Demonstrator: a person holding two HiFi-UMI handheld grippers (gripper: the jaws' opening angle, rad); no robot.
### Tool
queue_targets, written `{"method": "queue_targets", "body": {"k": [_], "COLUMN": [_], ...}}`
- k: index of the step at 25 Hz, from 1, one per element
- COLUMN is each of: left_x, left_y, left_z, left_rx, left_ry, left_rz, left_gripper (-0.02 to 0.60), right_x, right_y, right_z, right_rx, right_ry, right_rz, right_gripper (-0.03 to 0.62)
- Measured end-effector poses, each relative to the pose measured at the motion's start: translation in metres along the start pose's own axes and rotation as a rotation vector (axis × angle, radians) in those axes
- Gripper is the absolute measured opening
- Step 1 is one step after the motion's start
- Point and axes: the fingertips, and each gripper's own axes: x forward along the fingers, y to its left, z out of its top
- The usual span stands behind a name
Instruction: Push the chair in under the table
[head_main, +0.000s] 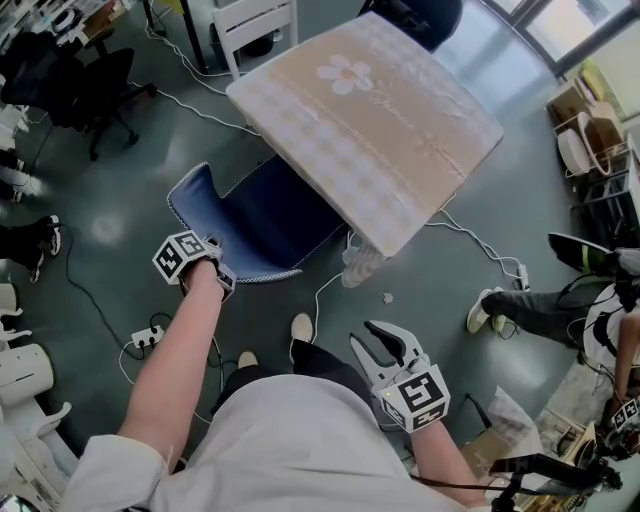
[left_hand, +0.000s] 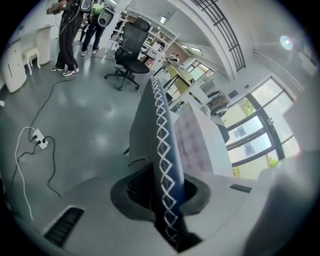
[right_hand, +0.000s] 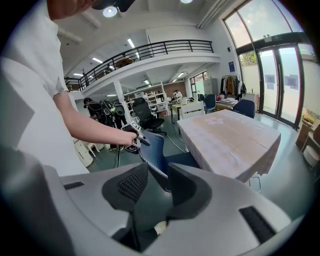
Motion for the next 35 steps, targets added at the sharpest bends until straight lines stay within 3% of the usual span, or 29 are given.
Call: {"method": "queue_targets", "body": {"k": [7,14,18,22,27,32,35], "left_x": [0.005,0.001,-0.008,-0.038,-0.106,-0.187,-0.236], "left_y": [-0.008,0.003,0.0,-0.01,-0.023,-0.013,-0.005], "left_z": [-0.006,-0.007,0.001,0.014,0.027,0.022,0.005], "left_rx": [0.0,0.139,0.19,0.251,0.346,0.492,0.576], "left_ry": [0.014,0.074,0.046,-0.025,-0.116,-0.15,-0.102], "left_rz": [-0.008,0.125,0.121,0.031,-0.178,-0.345,-0.457], "left_gripper": [0.078,0.167,0.229,0.227,0.213,0.029,0.009], "right_x": [0.002,0.0,0.0,0.0,0.009,0.023,0.031], "right_y": [0.007,0.028,0.043,0.064,0.096,0.133,0.159], "right_z": [-0.003,0.0,-0.003,-0.006,0.007,0.023,0.035], "right_rx": [0.003,-0.014,-0.024,-0.036,-0.078,-0.128,-0.158], "right_ry": [0.002,-0.011,-0.018,-0.033,-0.062,-0.09,-0.105], "right_rz": [-0.002,-0.009,-0.016,-0.02,-0.005,0.013,0.019], "right_gripper": [0.133,0.133,0.133,0.133,0.133,0.133,0.113]}}
